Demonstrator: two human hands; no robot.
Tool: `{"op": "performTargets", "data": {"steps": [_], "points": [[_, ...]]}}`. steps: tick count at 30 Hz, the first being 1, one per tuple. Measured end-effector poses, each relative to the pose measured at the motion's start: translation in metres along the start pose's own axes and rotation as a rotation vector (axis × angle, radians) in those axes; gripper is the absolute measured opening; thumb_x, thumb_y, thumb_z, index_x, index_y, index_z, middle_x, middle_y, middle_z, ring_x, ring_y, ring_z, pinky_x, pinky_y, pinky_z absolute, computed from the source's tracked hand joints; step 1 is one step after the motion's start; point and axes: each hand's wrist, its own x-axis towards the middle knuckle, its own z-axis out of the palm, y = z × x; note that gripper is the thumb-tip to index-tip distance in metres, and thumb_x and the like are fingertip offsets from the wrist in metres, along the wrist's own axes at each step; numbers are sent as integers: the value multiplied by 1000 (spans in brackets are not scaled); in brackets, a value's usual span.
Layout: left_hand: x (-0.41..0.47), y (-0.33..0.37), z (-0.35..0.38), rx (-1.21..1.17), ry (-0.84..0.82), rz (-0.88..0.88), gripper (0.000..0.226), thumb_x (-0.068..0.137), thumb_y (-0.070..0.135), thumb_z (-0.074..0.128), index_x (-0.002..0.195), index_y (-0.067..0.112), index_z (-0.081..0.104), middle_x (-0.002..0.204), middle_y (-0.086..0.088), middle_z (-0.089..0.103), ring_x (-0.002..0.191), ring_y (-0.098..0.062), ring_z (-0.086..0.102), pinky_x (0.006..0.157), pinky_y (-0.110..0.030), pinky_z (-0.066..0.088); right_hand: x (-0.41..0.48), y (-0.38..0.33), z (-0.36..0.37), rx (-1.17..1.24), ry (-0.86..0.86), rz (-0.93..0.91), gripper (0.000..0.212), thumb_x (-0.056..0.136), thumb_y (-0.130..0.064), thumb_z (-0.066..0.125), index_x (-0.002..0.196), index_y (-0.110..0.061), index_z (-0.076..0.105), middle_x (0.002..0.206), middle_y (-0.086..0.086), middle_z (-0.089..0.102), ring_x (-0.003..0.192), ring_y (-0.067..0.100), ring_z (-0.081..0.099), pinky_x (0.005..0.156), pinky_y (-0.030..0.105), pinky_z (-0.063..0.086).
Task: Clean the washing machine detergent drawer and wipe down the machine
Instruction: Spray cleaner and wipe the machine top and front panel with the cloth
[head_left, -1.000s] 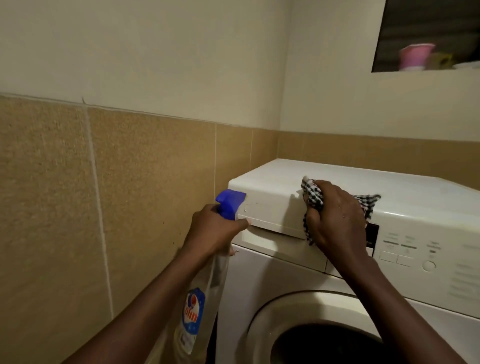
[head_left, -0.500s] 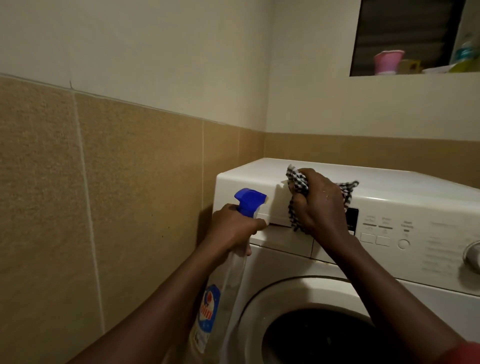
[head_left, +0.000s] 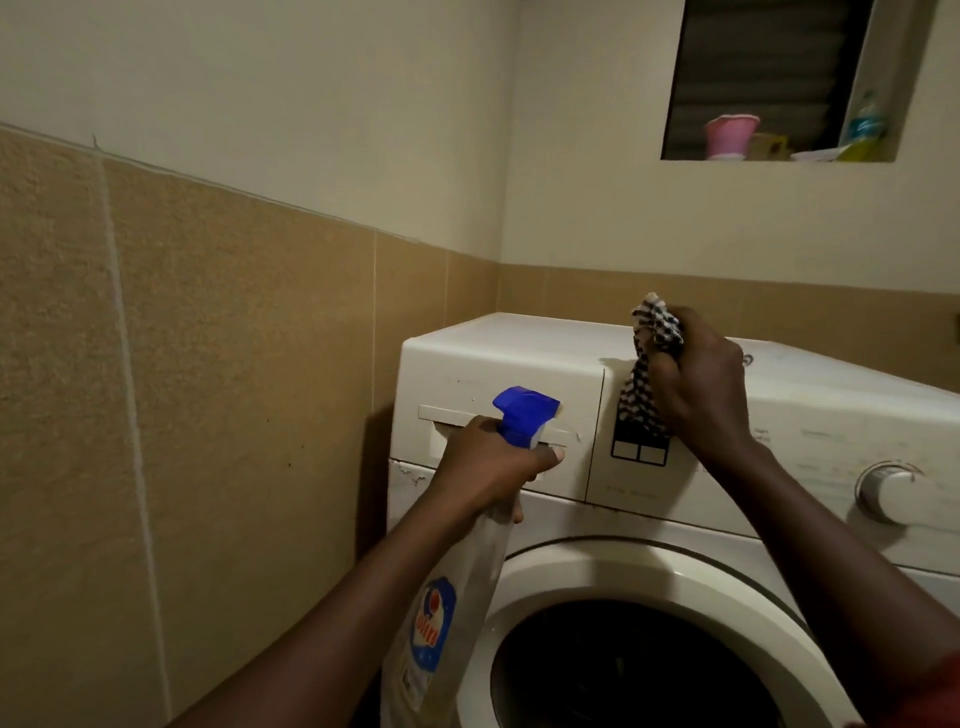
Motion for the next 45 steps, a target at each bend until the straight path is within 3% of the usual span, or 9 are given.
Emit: {"op": "performTargets", "data": {"steps": [5, 8, 11, 20, 22, 26, 31, 36, 45], "points": [[-13, -26, -7, -27, 17, -22, 46, 79, 42, 77, 107, 11, 58, 87, -13, 67, 51, -17, 62, 52, -27, 53, -7, -3, 1, 2, 21, 8, 43, 85, -6, 57, 126, -16, 58, 110, 7, 68, 97, 25, 60, 73, 25, 36], [-14, -34, -22, -123, 101, -61, 39, 81, 33, 77, 104, 7, 60, 75, -10, 65, 49, -17, 61, 53, -29, 54, -22, -17, 4, -76, -21, -204, 51, 77, -3, 65, 127, -14, 58, 124, 7, 63, 111, 25, 57, 89, 33, 47], [-15, -35, -35, -158, 143, -34, 31, 81, 29, 77, 96, 7, 62, 67, -9, 63, 45, -16, 59, 54, -30, 54, -41, -23, 20, -140, -144, -441, 45, 74, -8, 71, 118, -9, 65, 128, 9, 59, 119, 26, 51, 97, 30, 40], [-21, -60, -55, -132, 193, -70, 32, 83, 25, 76, 102, 5, 61, 65, -8, 63, 41, -14, 57, 48, -27, 51, -82, -17, 47, -191, -265, -548, 37, 69, -10, 68, 106, -8, 70, 106, 7, 65, 95, 21, 43, 74, 27, 37], [-21, -64, -60, -146, 188, -83, 31, 83, 25, 75, 100, 2, 63, 61, -6, 63, 42, -16, 58, 51, -28, 53, -78, -16, 43, -205, -278, -583, 38, 69, -9, 63, 106, -8, 71, 106, 8, 66, 94, 21, 43, 73, 25, 32], [-19, -66, -67, -163, 205, -94, 30, 83, 25, 75, 100, 3, 63, 60, -5, 63, 45, -17, 59, 52, -29, 53, -73, -22, 48, -236, -253, -458, 45, 62, 1, 73, 107, -7, 69, 108, 9, 64, 97, 25, 45, 75, 28, 33], [-22, -62, -62, -134, 171, -75, 27, 85, 24, 74, 98, 4, 62, 61, -6, 62, 42, -14, 57, 47, -25, 50, -111, -4, 46, -284, -349, -562, 43, 63, -5, 70, 106, -10, 68, 103, 9, 60, 91, 28, 45, 71, 33, 37], [-23, -65, -69, -194, 174, -91, 29, 86, 21, 72, 100, -3, 63, 59, -7, 61, 44, -18, 57, 53, -29, 53, -111, -18, 51, -240, -325, -426, 49, 57, 7, 74, 104, -7, 68, 104, 9, 59, 96, 27, 44, 74, 34, 41], [-28, -74, -79, -184, 210, -76, 28, 85, 21, 74, 103, 2, 63, 64, -7, 61, 47, -16, 58, 45, -24, 51, -115, -26, 61, -239, -394, -534, 47, 58, 10, 68, 102, -6, 71, 103, 7, 65, 91, 28, 52, 69, 35, 49]]}}
